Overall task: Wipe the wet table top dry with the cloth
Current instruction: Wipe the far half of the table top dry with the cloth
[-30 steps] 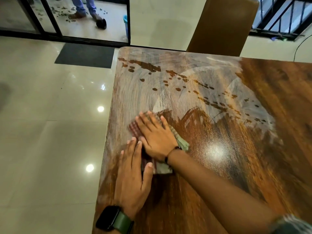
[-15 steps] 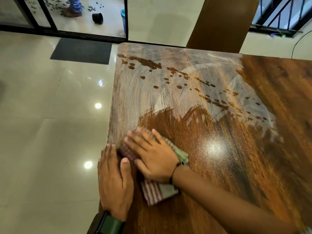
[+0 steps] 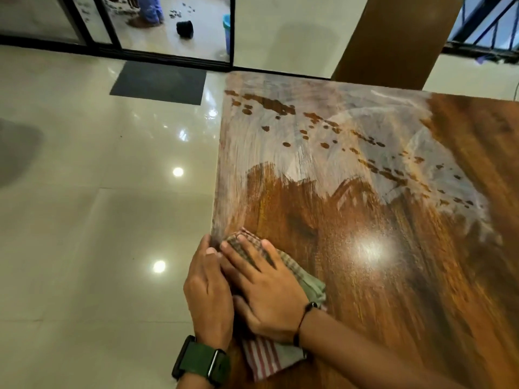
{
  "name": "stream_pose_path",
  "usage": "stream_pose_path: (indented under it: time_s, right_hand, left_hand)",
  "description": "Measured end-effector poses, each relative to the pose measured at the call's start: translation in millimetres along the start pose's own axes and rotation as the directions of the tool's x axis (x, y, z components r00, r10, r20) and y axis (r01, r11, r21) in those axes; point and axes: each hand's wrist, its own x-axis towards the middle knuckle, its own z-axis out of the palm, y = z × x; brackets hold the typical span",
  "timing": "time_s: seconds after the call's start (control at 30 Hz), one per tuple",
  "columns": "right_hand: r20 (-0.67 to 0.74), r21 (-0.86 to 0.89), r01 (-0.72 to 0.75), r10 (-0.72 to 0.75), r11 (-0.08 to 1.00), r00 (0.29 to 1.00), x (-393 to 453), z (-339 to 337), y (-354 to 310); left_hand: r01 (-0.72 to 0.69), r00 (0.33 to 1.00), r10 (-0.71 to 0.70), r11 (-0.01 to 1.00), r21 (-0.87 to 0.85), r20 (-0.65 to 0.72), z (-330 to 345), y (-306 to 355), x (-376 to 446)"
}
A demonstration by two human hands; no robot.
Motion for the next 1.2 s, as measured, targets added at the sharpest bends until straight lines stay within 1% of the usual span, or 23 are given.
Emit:
stream_pose_path:
  time_s: [0.07,0.13,0.2,0.3,0.33,0.4,0.47,0.53,0.57,0.63,0.73,0.77,0.83,0.93,1.03,1.1,1.17,1.2]
  right_hand:
    - [-0.005,-0.016,0.029,-0.029,0.999,1.0,7.6,-2.4,8.2]
    - [0.007,-0.059,0.025,-0.025,0.998,1.0,27.3,-10.0,18.6]
    - [0.015,-0.099,-0.05,0.052,0.994,0.999,57.4,-18.4,31.1]
    - [0.007,-0.127,-0.221,0.224,0.967,0.975,97.6,-30.9,43.3]
    - [0.007,-0.116,-0.259,0.261,0.959,0.965,101.7,-31.5,40.8]
    - [-0.021,-0.106,-0.302,0.302,0.947,0.953,91.5,-23.6,25.5]
    - [-0.088,-0.112,-0.261,0.252,0.959,0.964,59.1,-10.3,-4.4]
    - [-0.105,-0.11,-0.167,0.156,0.98,0.982,26.1,1.7,-33.6]
    - [-0.088,-0.115,-0.127,0.117,0.985,0.989,16.6,6.0,-40.0]
    - [-0.057,-0.127,-0.062,0.055,0.99,0.997,14.3,7.8,-37.1]
    - [-0.023,-0.13,-0.016,0.013,0.991,1.0,42.5,-0.3,-21.5]
    - [-0.007,-0.123,-0.023,0.022,0.992,1.0,57.5,-4.7,-15.8]
    - [0.013,-0.124,-0.088,0.09,0.988,0.996,94.0,-14.2,-2.0]
    - [-0.009,-0.148,-0.168,0.169,0.975,0.986,145.4,-30.6,17.6]
    - [-0.013,-0.189,-0.177,0.178,0.966,0.984,149.7,-33.8,16.8]
    - [0.035,-0.223,-0.101,0.112,0.97,0.993,124.7,-29.2,-0.4]
    - [0.099,-0.265,0.036,-0.01,0.963,0.995,89.1,-17.3,-22.1]
    - [0.099,-0.289,0.096,-0.069,0.953,0.993,74.5,-10.8,-29.4]
  left_hand:
    - [0.006,1.0,-0.006,1.0,-0.027,-0.004,-0.5,-1.6,1.9]
    - [-0.004,1.0,0.004,0.999,-0.033,-0.015,-1.7,-4.2,1.9]
    - [-0.003,1.0,0.001,0.999,-0.05,-0.031,-3.0,-6.2,0.8]
    - [0.028,0.998,-0.033,0.995,-0.1,-0.049,-6.8,-2.9,-3.3]
    - [0.048,0.996,-0.058,0.989,-0.141,-0.066,-8.0,0.4,-3.9]
    - [0.125,0.981,-0.161,0.951,-0.283,-0.111,-8.8,7.8,-2.3]
    - [0.185,0.955,-0.263,0.886,-0.425,-0.134,-9.0,12.3,0.4]
    - [0.234,0.927,-0.348,0.829,-0.507,-0.142,-10.9,10.3,3.6]
    - [0.251,0.917,-0.371,0.824,-0.508,-0.148,-12.5,8.4,3.1]
    - [0.256,0.912,-0.367,0.859,-0.442,-0.184,-14.8,3.5,-1.8]
    - [0.182,0.949,-0.232,0.955,-0.234,-0.211,-13.1,-4.6,-7.2]
    - [0.145,0.961,-0.179,0.975,-0.167,-0.21,-11.0,-5.8,-8.6]
    - [0.092,0.973,-0.111,0.991,-0.099,-0.204,-8.1,-6.7,-8.7]
    - [0.115,0.971,-0.128,0.99,-0.079,-0.2,-9.7,-6.3,-8.1]
    - [0.113,0.973,-0.127,0.99,-0.082,-0.192,-11.4,-5.3,-7.7]
    - [0.071,0.98,-0.086,0.994,-0.086,-0.18,-12.1,-7.0,-7.7]
    - [0.055,0.984,-0.073,0.992,-0.111,-0.163,-10.7,-9.4,-7.3]
    - [0.041,0.986,-0.052,0.996,-0.076,-0.159,-8.8,-10.5,-7.3]
